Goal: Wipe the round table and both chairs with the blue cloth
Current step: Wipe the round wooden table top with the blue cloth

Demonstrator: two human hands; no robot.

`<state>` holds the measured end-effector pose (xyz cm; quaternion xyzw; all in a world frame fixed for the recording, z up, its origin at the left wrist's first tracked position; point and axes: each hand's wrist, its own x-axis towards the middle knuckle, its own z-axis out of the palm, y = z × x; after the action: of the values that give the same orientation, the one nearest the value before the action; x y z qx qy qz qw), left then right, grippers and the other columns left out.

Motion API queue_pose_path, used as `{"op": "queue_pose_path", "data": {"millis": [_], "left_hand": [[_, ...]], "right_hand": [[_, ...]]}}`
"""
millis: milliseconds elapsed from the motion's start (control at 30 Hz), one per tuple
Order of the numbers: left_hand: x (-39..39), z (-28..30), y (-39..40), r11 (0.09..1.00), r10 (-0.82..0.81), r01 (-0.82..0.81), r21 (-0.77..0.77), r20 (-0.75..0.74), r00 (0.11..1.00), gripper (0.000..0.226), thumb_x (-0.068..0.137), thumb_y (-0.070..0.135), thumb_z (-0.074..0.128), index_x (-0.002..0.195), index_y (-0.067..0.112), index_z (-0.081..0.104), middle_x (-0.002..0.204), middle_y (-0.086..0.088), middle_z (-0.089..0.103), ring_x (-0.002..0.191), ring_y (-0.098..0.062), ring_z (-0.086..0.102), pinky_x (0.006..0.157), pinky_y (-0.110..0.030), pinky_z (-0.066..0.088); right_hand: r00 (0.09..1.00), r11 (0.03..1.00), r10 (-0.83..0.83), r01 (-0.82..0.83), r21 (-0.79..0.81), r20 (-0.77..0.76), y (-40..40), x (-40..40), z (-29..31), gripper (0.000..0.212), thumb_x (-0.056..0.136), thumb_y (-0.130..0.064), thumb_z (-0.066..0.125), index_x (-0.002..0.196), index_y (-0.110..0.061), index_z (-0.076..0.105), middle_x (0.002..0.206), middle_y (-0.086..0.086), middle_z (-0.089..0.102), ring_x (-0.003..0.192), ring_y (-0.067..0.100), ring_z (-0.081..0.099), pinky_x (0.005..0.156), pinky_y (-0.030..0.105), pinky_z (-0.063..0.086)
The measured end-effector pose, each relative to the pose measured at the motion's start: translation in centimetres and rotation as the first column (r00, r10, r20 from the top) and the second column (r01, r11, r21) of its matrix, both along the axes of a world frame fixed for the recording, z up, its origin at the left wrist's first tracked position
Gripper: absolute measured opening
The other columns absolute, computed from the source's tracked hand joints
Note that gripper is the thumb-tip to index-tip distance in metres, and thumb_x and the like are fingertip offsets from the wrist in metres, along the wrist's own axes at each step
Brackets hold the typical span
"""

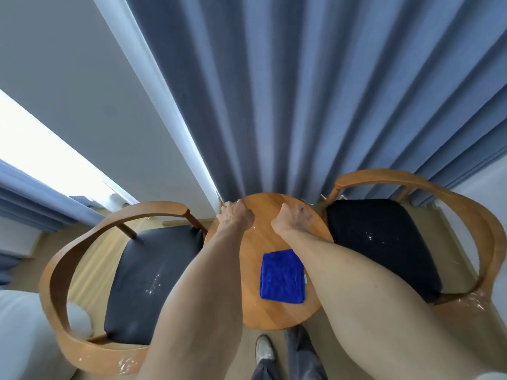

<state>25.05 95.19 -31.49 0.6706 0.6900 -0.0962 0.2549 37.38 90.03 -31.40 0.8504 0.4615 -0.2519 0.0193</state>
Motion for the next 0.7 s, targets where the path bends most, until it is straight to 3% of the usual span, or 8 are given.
{"op": "queue_pose_path", "data": {"millis": [200,367,700], "left_hand": [[1.0,-5.2,3.1,0.996,0.069,-0.071,-0.059,-0.037,0.997,0.041,0.093,0.020,0.044,0.134,0.015,0.048,0.138,-0.018,0.046,0.125,-0.037,0.047,0.103,-0.052,0.041],[2.7,-10.0,4.8,0.998,0.033,-0.034,-0.060,-0.015,0.999,0.043,0.095,0.021,0.041,0.137,0.013,0.047,0.138,-0.019,0.045,0.125,-0.037,0.045,0.101,-0.052,0.042],[-0.1,-23.8,2.6,0.991,0.007,-0.010,-0.133,-0.026,1.000,0.041,0.093,0.022,0.042,0.133,0.013,0.049,0.135,-0.020,0.045,0.123,-0.038,0.044,0.100,-0.052,0.042]], "right_hand": [[0.997,0.996,0.044,-0.048,-0.069,-0.056,3.8,1.2,-5.9,0.037,0.091,-0.030,0.058,0.126,-0.018,0.057,0.138,0.018,0.048,0.130,0.035,0.041,0.105,0.048,0.033],[0.995,0.992,0.060,-0.068,-0.104,-0.077,5.5,1.0,-11.2,0.043,0.092,-0.041,0.057,0.127,-0.017,0.056,0.136,0.018,0.049,0.128,0.034,0.042,0.103,0.047,0.034],[0.996,0.965,0.028,-0.049,-0.259,-0.084,2.4,-1.5,-25.1,0.032,0.094,-0.029,0.055,0.122,-0.016,0.058,0.129,0.015,0.051,0.116,0.035,0.053,0.094,0.044,0.043]]}}
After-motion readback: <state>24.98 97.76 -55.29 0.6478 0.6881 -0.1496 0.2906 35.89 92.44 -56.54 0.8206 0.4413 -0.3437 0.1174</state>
